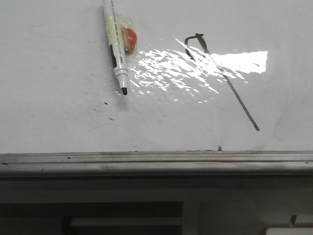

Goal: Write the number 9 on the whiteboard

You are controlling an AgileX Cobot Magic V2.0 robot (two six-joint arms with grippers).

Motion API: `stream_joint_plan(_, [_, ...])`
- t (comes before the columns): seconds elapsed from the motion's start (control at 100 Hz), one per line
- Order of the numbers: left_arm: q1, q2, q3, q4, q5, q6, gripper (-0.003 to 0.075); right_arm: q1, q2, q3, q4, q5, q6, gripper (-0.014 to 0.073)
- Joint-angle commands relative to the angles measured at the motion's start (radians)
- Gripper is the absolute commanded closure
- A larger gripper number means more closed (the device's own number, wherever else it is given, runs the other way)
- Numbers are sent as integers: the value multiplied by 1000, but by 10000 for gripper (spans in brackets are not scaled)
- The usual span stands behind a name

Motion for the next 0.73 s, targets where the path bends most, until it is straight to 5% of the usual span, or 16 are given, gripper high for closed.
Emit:
stream_joint_plan(0.0, [1, -28, 19, -8, -56, -8, 741, -67, -21, 31, -41, -91, 52, 655])
stream_joint_plan(0.21, [1, -28, 19, -8, -57, -8, 741, -101, -90, 28, -37, 207, 52, 655])
stream_joint_plan(0.72, [1, -28, 19, -8, -57, -8, 741, -101, -90, 28, -37, 199, 52, 655])
